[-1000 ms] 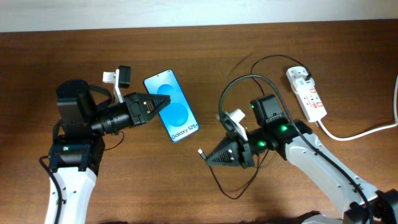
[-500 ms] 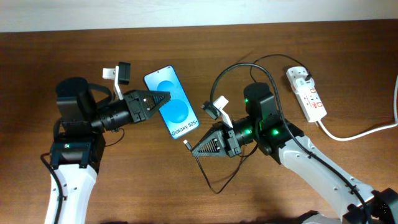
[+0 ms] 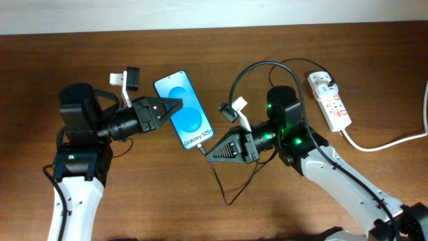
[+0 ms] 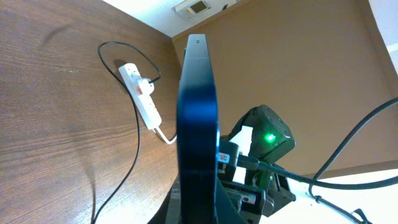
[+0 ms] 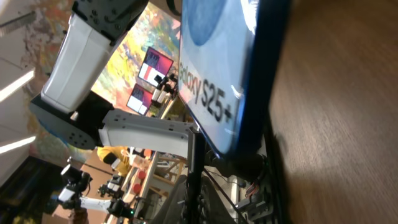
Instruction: Plug charger to phone and switch on socket
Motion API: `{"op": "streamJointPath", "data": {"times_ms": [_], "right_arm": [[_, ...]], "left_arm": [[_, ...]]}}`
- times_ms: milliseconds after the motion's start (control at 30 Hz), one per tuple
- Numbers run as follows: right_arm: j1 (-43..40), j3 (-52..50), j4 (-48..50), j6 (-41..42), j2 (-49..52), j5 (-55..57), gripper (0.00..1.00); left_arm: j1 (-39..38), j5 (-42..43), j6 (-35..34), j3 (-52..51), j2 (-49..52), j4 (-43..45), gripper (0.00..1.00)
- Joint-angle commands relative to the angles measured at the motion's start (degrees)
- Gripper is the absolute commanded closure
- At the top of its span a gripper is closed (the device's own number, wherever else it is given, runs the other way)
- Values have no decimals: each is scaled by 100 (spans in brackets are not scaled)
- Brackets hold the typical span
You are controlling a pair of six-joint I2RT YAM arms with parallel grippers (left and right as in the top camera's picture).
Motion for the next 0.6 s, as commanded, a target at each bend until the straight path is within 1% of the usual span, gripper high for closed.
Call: {"op": "streamJointPath", "data": {"times_ms": [0, 433, 567], "right_arm": [[-87, 66, 39, 44, -13, 35, 96], [-92, 66, 66, 46, -13, 319, 96], [-227, 66, 66, 48, -13, 358, 96]], "left_arm": [[2, 221, -7, 39, -2, 15, 100], [2, 457, -4, 39, -2, 13, 100], [2, 476, -4, 39, -2, 11, 100]]}}
